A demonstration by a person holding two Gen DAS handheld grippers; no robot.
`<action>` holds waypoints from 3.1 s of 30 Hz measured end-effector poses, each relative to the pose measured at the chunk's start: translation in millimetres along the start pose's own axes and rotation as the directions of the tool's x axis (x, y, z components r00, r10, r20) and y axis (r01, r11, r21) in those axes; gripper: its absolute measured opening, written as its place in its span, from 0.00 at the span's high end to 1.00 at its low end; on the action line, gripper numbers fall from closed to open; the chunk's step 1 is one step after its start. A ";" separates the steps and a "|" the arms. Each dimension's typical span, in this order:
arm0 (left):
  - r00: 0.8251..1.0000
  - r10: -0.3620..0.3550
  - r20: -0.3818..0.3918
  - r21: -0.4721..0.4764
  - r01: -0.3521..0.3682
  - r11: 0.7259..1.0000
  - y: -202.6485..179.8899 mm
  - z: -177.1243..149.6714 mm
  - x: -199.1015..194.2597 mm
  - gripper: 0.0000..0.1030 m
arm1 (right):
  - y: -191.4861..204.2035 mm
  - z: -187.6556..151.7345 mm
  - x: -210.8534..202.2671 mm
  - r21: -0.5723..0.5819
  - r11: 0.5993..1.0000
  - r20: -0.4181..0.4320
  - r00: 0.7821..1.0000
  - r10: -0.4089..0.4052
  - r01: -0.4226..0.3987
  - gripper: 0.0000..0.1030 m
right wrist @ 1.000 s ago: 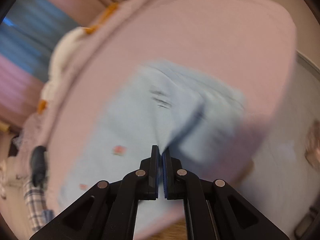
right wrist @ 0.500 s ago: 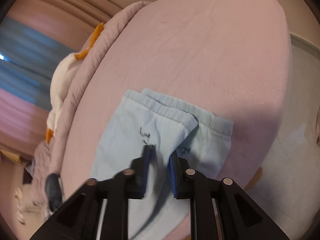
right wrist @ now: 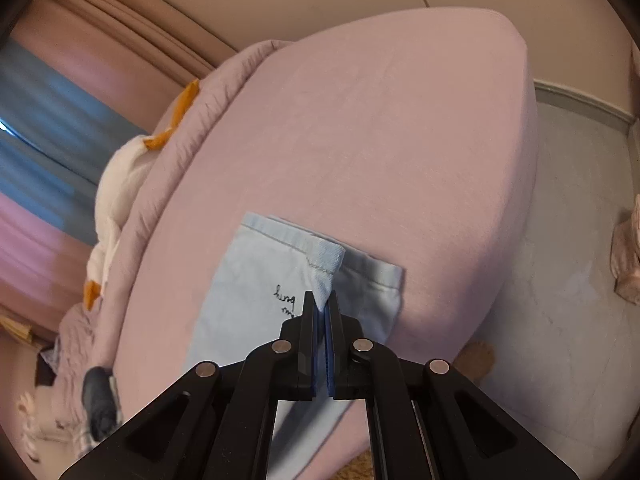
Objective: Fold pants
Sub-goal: 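Lay the hem onto the waistband with the right tool, holding both, then hold the folded edge pinched with both tools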
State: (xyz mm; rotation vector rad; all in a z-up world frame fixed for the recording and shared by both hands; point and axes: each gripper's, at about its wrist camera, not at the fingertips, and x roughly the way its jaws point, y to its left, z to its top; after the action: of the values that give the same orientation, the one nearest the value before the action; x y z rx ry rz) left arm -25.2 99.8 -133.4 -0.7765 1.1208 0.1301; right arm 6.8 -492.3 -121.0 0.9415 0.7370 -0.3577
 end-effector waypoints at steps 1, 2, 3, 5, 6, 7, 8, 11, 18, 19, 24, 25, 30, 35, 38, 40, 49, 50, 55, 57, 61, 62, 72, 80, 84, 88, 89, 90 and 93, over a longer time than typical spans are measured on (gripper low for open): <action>1.000 0.011 -0.009 0.007 -0.011 1.000 0.7 0.4 2.9 0.86 | -0.2 0.1 4.3 -0.004 1.000 -0.016 1.000 -0.027 0.026 0.96; 1.000 0.024 -0.016 0.010 -0.024 1.000 0.4 1.1 7.1 0.85 | -1.9 -0.7 8.5 -0.007 0.998 -0.032 0.998 -0.055 0.055 0.96; 0.999 0.039 -0.018 0.012 -0.038 0.999 0.9 0.6 11.6 0.85 | -6.1 -3.5 14.8 -0.005 0.996 -0.051 0.995 -0.088 0.088 0.96; 0.998 0.055 -0.018 0.016 -0.055 0.998 -0.5 0.8 15.1 0.85 | -10.5 -6.2 19.8 0.005 0.995 -0.057 0.993 -0.101 0.102 0.96; 0.998 0.055 -0.016 0.017 -0.055 0.998 -1.6 2.0 14.5 0.86 | -11.0 -6.6 19.3 0.009 0.995 -0.052 0.994 -0.098 0.099 0.96; 0.998 0.052 -0.017 0.017 -0.052 0.998 -2.6 3.6 13.4 0.86 | -11.1 -5.5 17.0 0.011 0.995 -0.050 0.994 -0.095 0.095 0.96; 0.999 0.047 -0.019 0.017 -0.047 0.999 -2.7 5.1 10.9 0.86 | -9.9 -4.1 14.4 0.010 0.996 -0.047 0.995 -0.091 0.092 0.96; 0.999 0.043 -0.015 0.015 -0.043 0.999 -1.1 5.5 6.8 0.86 | -5.4 -1.2 0.8 -0.016 0.996 -0.008 0.996 -0.094 0.093 0.96; 0.995 0.096 0.001 0.029 -0.096 0.995 -5.2 1.0 6.0 0.86 | -7.3 -0.7 19.8 -0.008 0.991 -0.045 0.990 -0.135 0.135 0.96; 0.995 0.096 0.007 0.028 -0.096 0.995 -6.9 0.5 5.0 0.86 | -6.7 -0.1 18.6 -0.009 0.991 -0.044 0.990 -0.134 0.133 0.96; 0.997 0.077 0.022 0.020 -0.077 0.997 -5.2 -2.2 0.6 0.86 | 2.5 3.5 12.5 -0.040 0.987 -0.040 0.986 -0.159 0.158 0.96; 0.997 0.072 0.021 0.016 -0.072 0.997 -3.0 -2.3 0.6 0.86 | 2.5 3.6 13.3 -0.033 0.986 -0.043 0.985 -0.166 0.164 0.96; 0.997 0.077 0.014 0.025 -0.077 0.997 2.7 -2.8 5.2 0.84 | 1.0 1.4 17.1 -0.028 0.981 -0.057 0.980 -0.191 0.190 0.96; 0.997 0.082 -0.007 0.029 -0.081 0.996 7.0 0.5 16.6 0.84 | -3.2 -1.2 28.6 -0.040 0.970 -0.072 0.968 -0.242 0.239 0.96; 0.995 0.098 -0.003 0.048 -0.098 0.994 5.2 0.5 18.8 0.83 | -3.9 -1.9 29.5 -0.036 0.970 -0.072 0.967 -0.243 0.241 0.96; 0.994 0.107 0.003 0.054 -0.107 0.993 4.0 -0.2 20.6 0.83 | -4.7 -0.2 29.8 -0.042 0.969 -0.077 0.966 -0.246 0.244 0.96; 0.998 0.063 -0.003 -0.004 -0.063 0.998 15.3 0.5 24.0 0.83 | -0.3 -2.6 32.4 -0.081 0.957 -0.070 0.957 -0.283 0.277 0.96; 0.999 0.052 -0.006 -0.013 -0.052 0.999 17.8 0.8 23.8 0.83 | 1.7 -2.9 32.9 -0.094 0.953 -0.066 0.953 -0.294 0.288 0.96; 0.999 0.039 -0.008 -0.017 -0.039 0.999 21.1 1.0 22.0 0.83 | 6.1 -4.4 35.1 -0.118 0.941 -0.050 0.945 -0.324 0.316 0.96; 0.999 0.037 -0.008 -0.018 -0.037 0.999 20.8 1.1 21.4 0.83 | 6.6 -4.3 35.7 -0.123 0.938 -0.043 0.943 -0.330 0.323 0.96; 0.999 0.033 -0.011 -0.018 -0.034 0.999 23.2 2.0 20.7 0.83 | 8.9 -3.9 37.6 -0.146 0.929 -0.035 0.936 -0.349 0.341 0.96; 0.999 0.032 -0.011 -0.019 -0.032 0.999 23.9 1.8 20.2 0.83 | 9.0 -4.0 37.8 -0.149 0.927 -0.033 0.936 -0.351 0.343 0.96; 0.999 0.033 -0.011 -0.015 -0.033 0.999 24.3 2.5 19.8 0.83 | 12.0 -4.7 39.2 -0.152 0.924 -0.025 0.933 -0.359 0.351 0.96; 0.999 0.036 -0.011 -0.011 -0.036 0.999 23.5 3.5 19.5 0.83 | 13.2 -6.2 38.6 -0.156 0.921 -0.020 0.931 -0.365 0.358 0.96; 0.999 0.034 -0.011 -0.012 -0.034 0.999 24.1 3.1 19.3 0.83 | 12.0 -5.1 38.6 -0.154 0.923 -0.024 0.933 -0.360 0.352 0.96; 0.999 0.035 -0.011 -0.013 -0.035 0.999 23.2 3.9 20.0 0.83 | 10.2 -4.3 38.8 -0.148 0.927 -0.028 0.935 -0.353 0.345 0.96; 0.999 0.036 -0.011 -0.012 -0.036 0.999 23.2 4.1 20.2 0.83 | 10.3 -4.3 39.1 -0.151 0.926 -0.028 0.935 -0.353 0.345 0.96; 0.999 0.037 -0.012 -0.011 -0.037 0.999 23.3 4.3 20.2 0.83 | 10.3 -4.4 39.3 -0.151 0.926 -0.027 0.935 -0.353 0.345 0.96; 0.999 0.038 -0.012 -0.012 -0.038 0.999 23.3 4.5 20.2 0.83 | 10.6 -4.3 39.8 -0.153 0.926 -0.028 0.935 -0.353 0.345 0.96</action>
State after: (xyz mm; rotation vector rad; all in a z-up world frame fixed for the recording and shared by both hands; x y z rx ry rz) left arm -23.4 114.1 -161.0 -0.7678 1.1476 0.1644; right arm 39.2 -481.5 -144.4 0.6813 0.9724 -0.5849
